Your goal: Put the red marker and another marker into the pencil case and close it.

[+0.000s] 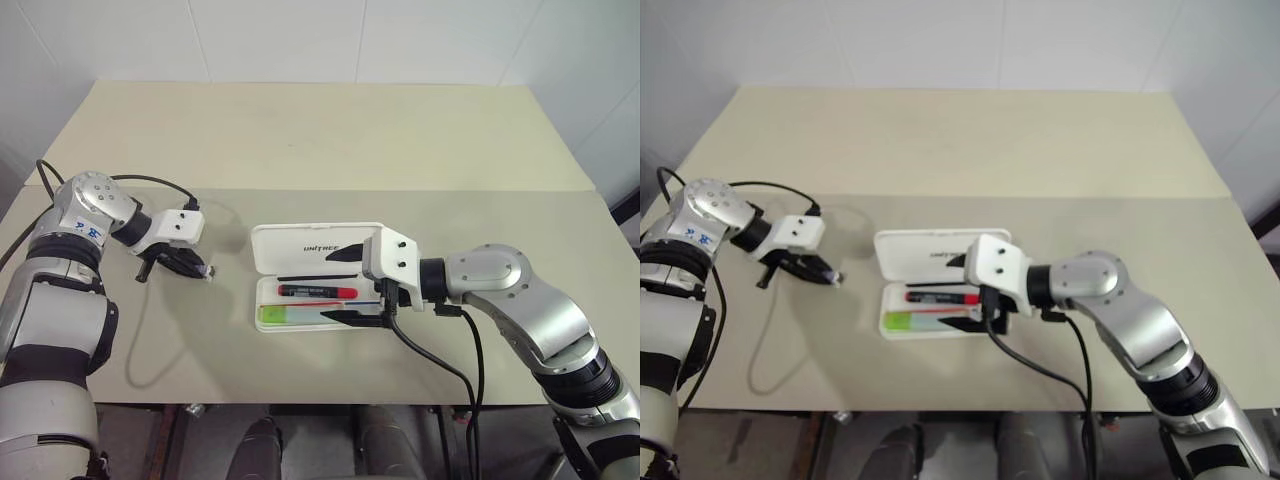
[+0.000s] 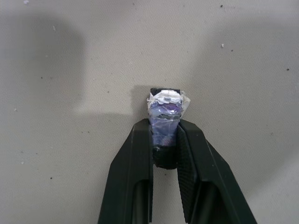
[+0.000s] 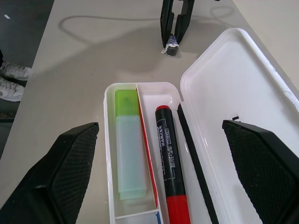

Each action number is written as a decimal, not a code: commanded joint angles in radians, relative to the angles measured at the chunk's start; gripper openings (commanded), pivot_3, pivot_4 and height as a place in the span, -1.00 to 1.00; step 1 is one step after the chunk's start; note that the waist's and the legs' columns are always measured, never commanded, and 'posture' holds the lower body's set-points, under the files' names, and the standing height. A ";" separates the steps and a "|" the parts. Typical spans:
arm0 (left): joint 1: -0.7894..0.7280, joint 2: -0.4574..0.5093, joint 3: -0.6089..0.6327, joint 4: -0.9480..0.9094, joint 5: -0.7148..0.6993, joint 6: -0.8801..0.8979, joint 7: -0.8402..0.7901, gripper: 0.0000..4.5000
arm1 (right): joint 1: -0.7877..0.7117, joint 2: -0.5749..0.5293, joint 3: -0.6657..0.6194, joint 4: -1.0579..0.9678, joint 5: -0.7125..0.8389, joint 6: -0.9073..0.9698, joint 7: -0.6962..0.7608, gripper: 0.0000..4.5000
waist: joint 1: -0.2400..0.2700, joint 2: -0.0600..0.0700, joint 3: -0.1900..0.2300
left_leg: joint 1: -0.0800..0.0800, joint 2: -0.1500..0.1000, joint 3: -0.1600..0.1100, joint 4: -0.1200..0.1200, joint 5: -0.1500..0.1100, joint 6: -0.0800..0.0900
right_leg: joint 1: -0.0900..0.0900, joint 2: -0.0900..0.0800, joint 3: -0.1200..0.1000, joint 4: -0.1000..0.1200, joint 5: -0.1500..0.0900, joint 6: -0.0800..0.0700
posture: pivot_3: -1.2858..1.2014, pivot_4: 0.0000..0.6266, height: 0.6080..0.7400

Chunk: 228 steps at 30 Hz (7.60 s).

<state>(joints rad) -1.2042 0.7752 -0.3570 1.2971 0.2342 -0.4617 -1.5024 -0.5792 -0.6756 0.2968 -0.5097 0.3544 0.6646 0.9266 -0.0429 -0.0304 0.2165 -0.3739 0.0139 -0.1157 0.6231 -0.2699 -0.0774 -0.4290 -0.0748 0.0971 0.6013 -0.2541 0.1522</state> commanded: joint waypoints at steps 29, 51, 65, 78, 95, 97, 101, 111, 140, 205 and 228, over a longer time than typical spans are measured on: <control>0.388 0.020 0.396 -1.285 -1.036 0.982 0.092 -0.83 | 0.543 -0.144 -0.637 0.080 0.281 -0.376 0.304 1.00 | 0.010 -0.001 0.001 | 0.005 0.000 0.000 0.009 0.000 0.000 | 0.007 0.001 0.001 0.005 -0.001 -0.001 | 0.03 -0.52 1.00; 0.508 -0.212 0.162 -1.654 -0.847 1.130 0.505 -0.83 | 0.626 -0.165 -0.709 0.131 0.263 -0.466 0.301 1.00 | 0.014 -0.001 0.001 | 0.005 0.000 0.001 0.009 0.001 0.000 | 0.009 0.001 0.003 -0.001 -0.002 -0.003 | 0.03 -0.52 1.00; 0.429 -0.215 -0.091 -1.630 -0.554 1.239 0.655 -0.83 | 0.653 -0.162 -0.715 0.125 0.261 -0.478 0.275 1.00 | 0.014 -0.001 0.001 | 0.006 -0.001 0.001 0.010 0.001 0.000 | 0.016 0.001 0.005 -0.012 -0.003 -0.009 | 0.03 -0.52 1.00; 0.412 -0.232 -0.182 -1.629 -0.457 1.266 0.614 -0.83 | 0.689 -0.149 -0.711 0.105 0.252 -0.481 0.227 1.00 | 0.015 -0.001 0.001 | 0.006 -0.001 0.001 0.010 0.001 0.000 | 0.016 0.001 0.005 -0.012 -0.003 -0.009 | 0.03 -0.52 1.00; 0.382 -0.339 -0.217 -1.518 -0.336 1.275 0.657 0.79 | 0.713 -0.139 -0.713 0.085 0.261 -0.488 0.200 1.00 | 0.015 -0.001 0.001 | 0.006 -0.002 0.001 0.010 0.001 0.000 | 0.016 0.001 0.005 -0.012 -0.003 -0.009 | 0.03 -0.52 1.00; 0.380 -0.348 -0.218 -1.511 -0.329 1.273 0.656 0.98 | 0.714 -0.138 -0.712 0.084 0.260 -0.488 0.197 1.00 | 0.015 -0.001 0.001 | 0.006 -0.002 0.001 0.010 0.001 0.000 | 0.016 0.001 0.005 -0.012 -0.003 -0.009 | 0.03 -0.52 1.00; 0.371 -0.358 -0.206 -1.501 -0.325 1.268 0.656 0.98 | 0.719 -0.140 -0.715 0.082 0.260 -0.486 0.193 1.00 | 0.014 -0.001 0.001 | 0.006 -0.002 0.001 0.010 0.001 0.000 | 0.016 0.001 0.005 -0.012 -0.003 -0.009 | 0.03 -0.52 1.00; 0.430 -0.371 0.105 -1.505 -0.477 0.883 0.597 0.98 | 0.709 -0.133 -0.700 0.073 0.277 -0.484 0.193 1.00 | 0.014 -0.001 0.001 | 0.006 -0.001 0.002 0.010 0.001 0.000 | 0.016 0.001 0.005 -0.012 -0.003 -0.009 | 0.03 -0.52 1.00; 0.217 -0.198 0.432 -0.580 -0.530 0.428 0.363 -0.99 | 0.563 -0.148 -0.646 0.194 0.268 -0.534 0.297 1.00 | 0.011 -0.001 0.001 | 0.007 -0.001 0.002 0.010 0.001 0.000 | 0.017 0.001 0.005 -0.013 0.005 0.005 | 0.03 -0.52 1.00; 0.214 -0.231 -0.170 -0.464 -0.378 -0.153 -0.101 -0.99 | 0.230 -0.159 -0.582 0.480 0.379 -0.440 0.583 1.00 | 0.015 0.001 0.001 | 0.006 -0.001 0.002 0.011 0.000 0.001 | 0.018 0.001 0.005 -0.013 0.006 0.006 | 0.03 -0.52 1.00; 0.429 -0.181 0.263 -0.845 -0.781 0.444 -0.096 0.63 | 0.199 -0.153 -0.580 0.517 0.332 -0.448 0.569 1.00 | 0.013 0.002 0.001 | 0.005 -0.001 0.002 0.008 0.001 0.001 | 0.014 0.001 0.005 -0.011 0.007 0.007 | 0.03 -0.52 1.00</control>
<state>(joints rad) -0.7905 0.5709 -0.1324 0.5123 -0.5083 -0.0385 -1.5024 -0.3729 -0.8211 -0.2701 0.0157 0.6809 0.2327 1.4914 -0.0298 -0.0287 0.2173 -0.3686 0.0130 -0.1138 0.6312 -0.2692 -0.0761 -0.4147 -0.0736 0.1021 0.5907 -0.2469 0.1595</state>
